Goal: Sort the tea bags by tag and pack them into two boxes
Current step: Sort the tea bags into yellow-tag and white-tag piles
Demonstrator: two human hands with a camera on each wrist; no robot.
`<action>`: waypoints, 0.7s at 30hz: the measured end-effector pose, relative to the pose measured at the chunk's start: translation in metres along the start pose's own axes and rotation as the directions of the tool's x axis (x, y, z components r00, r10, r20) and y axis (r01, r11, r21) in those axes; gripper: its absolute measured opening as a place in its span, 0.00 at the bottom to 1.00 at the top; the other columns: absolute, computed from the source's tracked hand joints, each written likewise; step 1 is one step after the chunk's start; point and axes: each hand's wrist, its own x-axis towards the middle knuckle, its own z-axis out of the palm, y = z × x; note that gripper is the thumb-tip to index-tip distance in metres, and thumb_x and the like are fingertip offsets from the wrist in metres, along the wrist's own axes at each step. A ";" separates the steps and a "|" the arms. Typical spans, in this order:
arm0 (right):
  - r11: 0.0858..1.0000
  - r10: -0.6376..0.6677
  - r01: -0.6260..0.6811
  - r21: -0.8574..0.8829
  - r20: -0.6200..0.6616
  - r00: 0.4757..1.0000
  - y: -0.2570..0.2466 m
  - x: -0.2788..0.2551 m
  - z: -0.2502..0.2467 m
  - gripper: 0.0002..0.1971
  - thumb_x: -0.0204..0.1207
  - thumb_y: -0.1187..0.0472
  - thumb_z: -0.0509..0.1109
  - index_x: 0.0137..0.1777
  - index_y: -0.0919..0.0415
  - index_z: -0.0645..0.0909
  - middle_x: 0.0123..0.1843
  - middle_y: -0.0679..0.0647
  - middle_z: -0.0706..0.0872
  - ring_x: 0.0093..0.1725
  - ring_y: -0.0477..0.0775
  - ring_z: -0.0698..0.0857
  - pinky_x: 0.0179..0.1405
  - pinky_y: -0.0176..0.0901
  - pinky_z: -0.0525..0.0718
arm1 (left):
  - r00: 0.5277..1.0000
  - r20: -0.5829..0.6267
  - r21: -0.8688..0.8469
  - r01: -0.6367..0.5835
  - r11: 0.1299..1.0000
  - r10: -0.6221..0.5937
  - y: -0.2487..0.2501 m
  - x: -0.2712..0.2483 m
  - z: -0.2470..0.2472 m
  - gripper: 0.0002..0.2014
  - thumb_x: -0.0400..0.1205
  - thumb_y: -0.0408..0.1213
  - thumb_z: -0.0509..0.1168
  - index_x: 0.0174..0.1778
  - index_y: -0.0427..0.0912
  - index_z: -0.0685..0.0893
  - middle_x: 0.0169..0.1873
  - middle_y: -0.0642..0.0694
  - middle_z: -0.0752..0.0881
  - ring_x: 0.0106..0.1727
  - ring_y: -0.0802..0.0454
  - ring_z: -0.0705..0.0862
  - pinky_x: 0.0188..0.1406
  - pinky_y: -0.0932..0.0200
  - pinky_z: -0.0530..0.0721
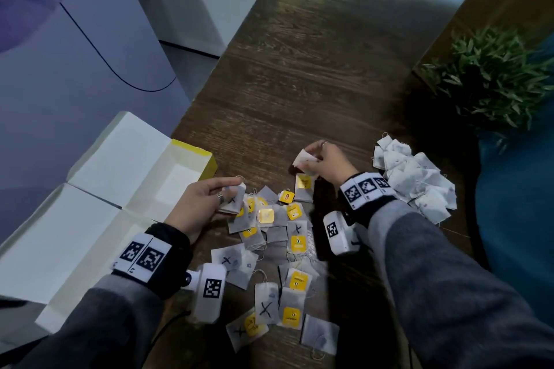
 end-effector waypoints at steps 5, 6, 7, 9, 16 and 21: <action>0.990 0.128 -0.116 -0.079 0.171 0.977 0.014 -0.020 0.006 0.11 0.69 0.59 0.78 0.33 0.52 0.77 0.40 0.51 0.82 0.42 0.49 0.80 0.31 0.32 0.76 | 1.000 0.010 0.003 -0.006 1.000 0.006 -0.005 0.001 0.005 0.12 0.81 0.25 0.63 0.55 0.42 0.86 0.45 0.45 0.89 0.42 0.50 0.87 0.41 0.58 0.89; 0.988 0.135 -0.123 -0.096 0.130 0.982 0.016 -0.022 0.012 0.12 0.67 0.57 0.79 0.30 0.50 0.77 0.45 0.53 0.82 0.46 0.50 0.80 0.36 0.36 0.78 | 1.000 0.014 0.008 -0.006 1.000 0.006 -0.006 0.001 0.007 0.12 0.81 0.25 0.63 0.54 0.43 0.86 0.46 0.44 0.89 0.44 0.49 0.87 0.43 0.57 0.88; 0.985 0.134 -0.125 -0.117 0.067 0.989 0.018 -0.024 0.019 0.13 0.65 0.56 0.79 0.27 0.50 0.76 0.49 0.55 0.82 0.51 0.53 0.80 0.43 0.41 0.80 | 1.000 0.018 0.012 -0.007 1.000 0.006 -0.006 0.002 0.008 0.12 0.80 0.25 0.63 0.53 0.43 0.86 0.48 0.43 0.89 0.46 0.48 0.87 0.45 0.55 0.88; 0.965 0.095 -0.089 -0.248 0.013 0.995 0.018 -0.029 0.028 0.14 0.66 0.55 0.77 0.25 0.49 0.75 0.53 0.56 0.85 0.59 0.55 0.79 0.61 0.51 0.76 | 1.000 0.029 0.016 -0.006 1.000 0.006 -0.007 0.002 0.010 0.12 0.81 0.25 0.63 0.53 0.44 0.87 0.48 0.43 0.89 0.47 0.46 0.87 0.45 0.54 0.88; 0.955 -0.028 0.018 -0.296 -0.032 0.999 0.035 -0.036 0.023 0.13 0.61 0.50 0.80 0.25 0.48 0.78 0.50 0.52 0.82 0.57 0.56 0.77 0.48 0.39 0.56 | 0.998 0.056 0.036 -0.014 0.999 0.012 -0.004 0.001 0.012 0.12 0.81 0.26 0.62 0.54 0.44 0.86 0.47 0.43 0.89 0.45 0.47 0.88 0.39 0.57 0.90; 0.987 -0.094 0.083 -0.140 -0.073 0.993 0.028 -0.049 0.012 0.07 0.64 0.65 0.80 0.36 0.59 0.83 0.52 0.51 0.69 0.52 0.45 0.71 0.45 0.25 0.70 | 0.997 0.070 0.058 -0.015 0.998 0.011 -0.006 -0.001 0.016 0.13 0.81 0.26 0.62 0.58 0.41 0.86 0.45 0.42 0.89 0.45 0.45 0.87 0.43 0.52 0.90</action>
